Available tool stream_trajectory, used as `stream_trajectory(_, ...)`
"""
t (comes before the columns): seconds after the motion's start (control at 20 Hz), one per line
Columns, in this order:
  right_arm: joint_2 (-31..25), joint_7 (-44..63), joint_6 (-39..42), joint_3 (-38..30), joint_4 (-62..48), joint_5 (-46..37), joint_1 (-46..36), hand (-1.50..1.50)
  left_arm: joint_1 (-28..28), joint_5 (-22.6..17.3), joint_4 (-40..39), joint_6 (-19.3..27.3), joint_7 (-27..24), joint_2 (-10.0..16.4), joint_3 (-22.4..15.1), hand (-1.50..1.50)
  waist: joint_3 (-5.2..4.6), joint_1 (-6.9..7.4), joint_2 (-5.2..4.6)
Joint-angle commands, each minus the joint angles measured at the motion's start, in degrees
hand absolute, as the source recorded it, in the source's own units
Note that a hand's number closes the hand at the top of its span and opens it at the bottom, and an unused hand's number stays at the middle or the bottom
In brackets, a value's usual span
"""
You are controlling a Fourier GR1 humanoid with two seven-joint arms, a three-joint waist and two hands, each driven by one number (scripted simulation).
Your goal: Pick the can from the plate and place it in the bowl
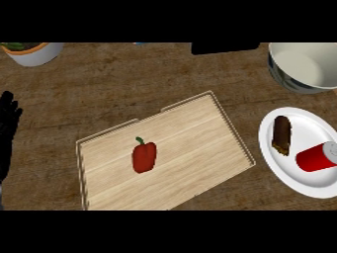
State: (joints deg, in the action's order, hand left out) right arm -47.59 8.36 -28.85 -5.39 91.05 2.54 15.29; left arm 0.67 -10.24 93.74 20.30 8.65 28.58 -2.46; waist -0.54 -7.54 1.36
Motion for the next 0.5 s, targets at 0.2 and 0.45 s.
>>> stream_trajectory(0.2, 1.5, 13.4, -11.6, -2.6, 25.5, -9.7, 23.6, -1.5, 1.6, -0.4, -0.2, -2.8, -1.9, -0.7, -0.5, 0.0, 0.25, 3.63, -0.88)
stream_trajectory(0.45, -2.0, 23.8, -5.7, -13.7, 38.9, -8.1, 31.8, -1.5, 3.5, -0.5, -1.6, -4.5, -2.3, -1.5, -0.3, 0.0, 0.35, 5.38, -1.15)
